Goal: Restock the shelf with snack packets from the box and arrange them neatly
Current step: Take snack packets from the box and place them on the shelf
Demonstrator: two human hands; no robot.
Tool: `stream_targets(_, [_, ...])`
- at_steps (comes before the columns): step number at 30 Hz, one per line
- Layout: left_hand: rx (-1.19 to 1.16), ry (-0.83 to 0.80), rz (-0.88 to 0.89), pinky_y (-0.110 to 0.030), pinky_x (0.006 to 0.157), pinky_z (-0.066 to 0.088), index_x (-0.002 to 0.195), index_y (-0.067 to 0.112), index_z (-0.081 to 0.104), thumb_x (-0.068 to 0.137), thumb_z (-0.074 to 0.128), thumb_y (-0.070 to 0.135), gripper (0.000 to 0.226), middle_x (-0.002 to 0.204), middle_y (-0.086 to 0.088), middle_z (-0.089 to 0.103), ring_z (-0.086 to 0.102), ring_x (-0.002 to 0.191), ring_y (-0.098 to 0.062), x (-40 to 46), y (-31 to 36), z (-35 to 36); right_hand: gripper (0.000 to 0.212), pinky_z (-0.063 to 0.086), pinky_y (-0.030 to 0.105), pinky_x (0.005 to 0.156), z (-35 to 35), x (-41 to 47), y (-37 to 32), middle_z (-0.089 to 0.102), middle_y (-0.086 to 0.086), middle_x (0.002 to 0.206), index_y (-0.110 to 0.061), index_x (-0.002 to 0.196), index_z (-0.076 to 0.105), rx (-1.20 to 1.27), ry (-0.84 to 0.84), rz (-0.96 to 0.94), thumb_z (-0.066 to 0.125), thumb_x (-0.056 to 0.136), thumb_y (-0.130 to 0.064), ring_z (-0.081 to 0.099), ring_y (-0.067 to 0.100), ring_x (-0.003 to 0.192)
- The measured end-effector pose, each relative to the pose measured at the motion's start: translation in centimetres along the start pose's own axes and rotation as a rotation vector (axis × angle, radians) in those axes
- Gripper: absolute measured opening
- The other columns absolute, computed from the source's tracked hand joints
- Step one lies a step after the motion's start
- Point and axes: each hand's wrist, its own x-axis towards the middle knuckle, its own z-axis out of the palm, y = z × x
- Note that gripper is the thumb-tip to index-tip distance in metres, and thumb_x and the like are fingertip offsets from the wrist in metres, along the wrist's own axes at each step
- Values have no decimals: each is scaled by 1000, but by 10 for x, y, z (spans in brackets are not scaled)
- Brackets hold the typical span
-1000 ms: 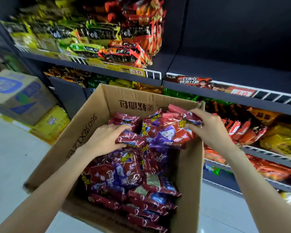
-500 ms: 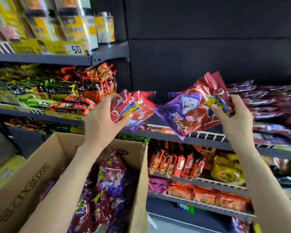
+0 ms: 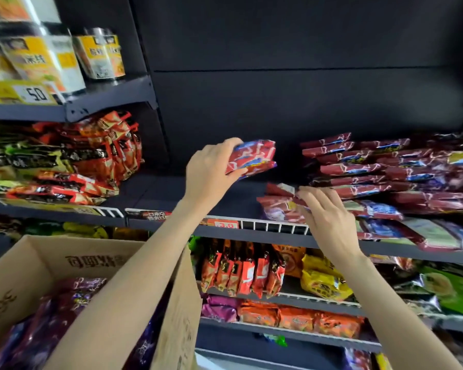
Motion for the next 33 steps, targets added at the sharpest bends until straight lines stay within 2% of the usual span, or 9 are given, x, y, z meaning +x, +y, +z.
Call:
stream_targets(4, [-57, -219, 136, -28, 76, 43, 127, 25, 48, 79, 69, 48, 57, 109, 4, 65, 62, 94, -15, 23, 24, 32, 33, 52, 46, 79, 1, -1, 21, 64, 9, 112, -8, 108, 66, -9, -133, -65, 76, 78, -15, 55, 34, 106])
stream_targets(11, [-146, -475, 223, -37, 90, 41, 131, 31, 47, 83, 62, 51, 54, 117, 9, 61, 59, 104, -15, 44, 49, 75, 41, 47, 47, 75, -4, 10, 31, 53, 12, 111, -20, 110, 67, -30, -199, -49, 81, 72, -21, 48, 34, 99])
stream_targets(14, [-327, -767, 128, -40, 90, 45, 134, 34, 46, 88, 53, 56, 52, 125, 8, 58, 55, 111, -15, 48, 53, 82, 44, 46, 47, 77, -3, 11, 34, 49, 11, 113, -26, 113, 65, -28, -213, -22, 81, 72, -24, 45, 31, 101])
stream_targets(17, [-614, -977, -40, -40, 104, 39, 138, 33, 44, 93, 44, 54, 49, 140, 6, 48, 45, 127, -15, 44, 52, 85, 52, 46, 47, 79, -5, 13, 38, 47, 13, 118, -24, 119, 60, -57, -213, 89, 80, 72, -32, 43, 32, 104])
stream_targets(19, [-815, -973, -175, -34, 110, 29, 137, 33, 46, 98, 37, 47, 43, 144, 9, 43, 37, 132, -10, 39, 50, 83, 60, 49, 47, 80, -5, 12, 36, 47, 15, 122, -19, 122, 55, -50, -202, 185, 80, 71, -35, 45, 34, 106])
stream_targets(22, [-944, -892, -273, -27, 107, 25, 137, 31, 47, 100, 32, 42, 41, 144, 12, 42, 34, 132, -4, 29, 48, 77, 64, 52, 44, 82, -2, 5, 28, 46, 14, 128, -16, 132, 47, 18, -202, 272, 76, 77, -33, 48, 32, 111])
stream_targets(25, [-946, -784, -326, -25, 105, 25, 135, 30, 48, 100, 35, 40, 39, 144, 9, 39, 32, 133, -6, 16, 47, 74, 69, 47, 43, 91, 1, -2, 22, 44, 13, 133, -16, 138, 40, 58, -185, 300, 73, 80, -32, 45, 31, 118])
stream_targets(29, [-922, -609, -357, -31, 112, 23, 135, 32, 45, 98, 42, 37, 37, 149, 5, 32, 28, 137, -9, 2, 45, 68, 76, 43, 45, 97, -6, -12, 15, 38, 14, 141, -17, 143, 36, 97, -188, 313, 74, 79, -29, 38, 33, 126])
stream_targets(33, [-830, -519, -379, -36, 112, 27, 131, 26, 51, 98, 44, 33, 34, 144, 4, 42, 34, 134, -10, -8, 44, 58, 75, 37, 49, 102, -14, -20, 5, 33, 15, 145, -18, 143, 35, 123, -189, 309, 72, 80, -32, 32, 34, 131])
